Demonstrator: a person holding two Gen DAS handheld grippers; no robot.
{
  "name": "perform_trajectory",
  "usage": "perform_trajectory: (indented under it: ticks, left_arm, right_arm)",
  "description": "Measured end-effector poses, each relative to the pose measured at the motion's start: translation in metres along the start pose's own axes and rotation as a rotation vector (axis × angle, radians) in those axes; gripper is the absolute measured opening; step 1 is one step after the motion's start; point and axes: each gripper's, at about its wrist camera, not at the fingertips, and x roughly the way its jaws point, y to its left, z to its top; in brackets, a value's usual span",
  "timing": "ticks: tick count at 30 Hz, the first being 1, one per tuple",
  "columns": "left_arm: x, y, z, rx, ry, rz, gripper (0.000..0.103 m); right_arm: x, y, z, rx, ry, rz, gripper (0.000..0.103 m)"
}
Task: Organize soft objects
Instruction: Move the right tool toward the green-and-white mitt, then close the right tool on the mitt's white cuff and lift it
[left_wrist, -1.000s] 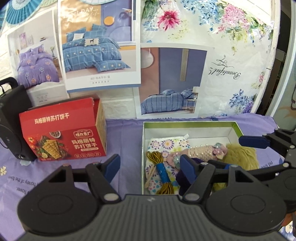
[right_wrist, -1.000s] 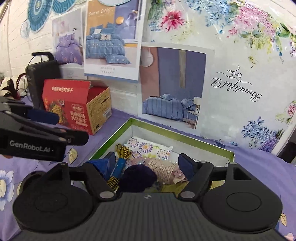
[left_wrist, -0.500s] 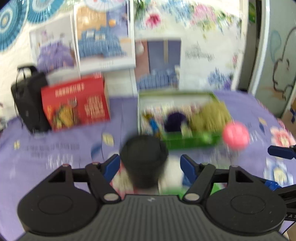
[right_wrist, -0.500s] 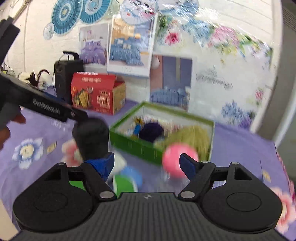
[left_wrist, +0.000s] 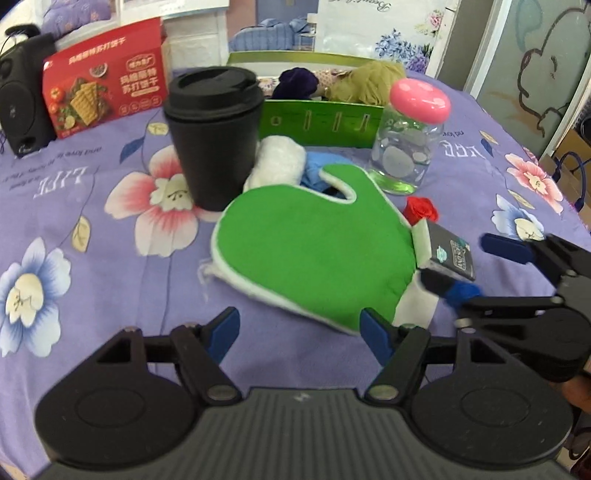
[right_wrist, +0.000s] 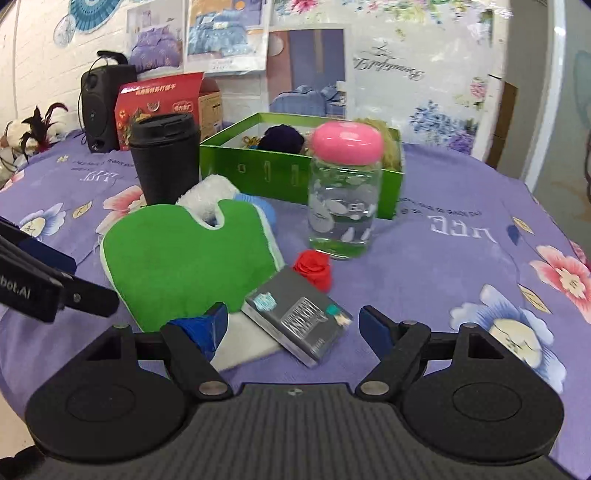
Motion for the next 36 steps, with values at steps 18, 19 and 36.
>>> perform_trajectory:
  ticks: [18, 19, 36]
  left_arm:
    - [0.004, 0.025, -0.006, 0.012, 0.066, 0.046, 0.072]
    - [0.003, 0.027, -0.007, 0.006, 0.064, 0.041, 0.072]
    - [0.031, 0.028, 0.013, -0.051, 0.105, -0.056, 0.072]
  right_arm:
    - [-0.026, 0.003, -0.026, -0.015, 0.052, 0.121, 0.066]
    - [-0.024, 0.010, -0.027, -0.028, 0.059, 0.130, 0.066]
    - [0.025, 0.007, 0.001, -0.125, 0.081, 0.190, 0.067]
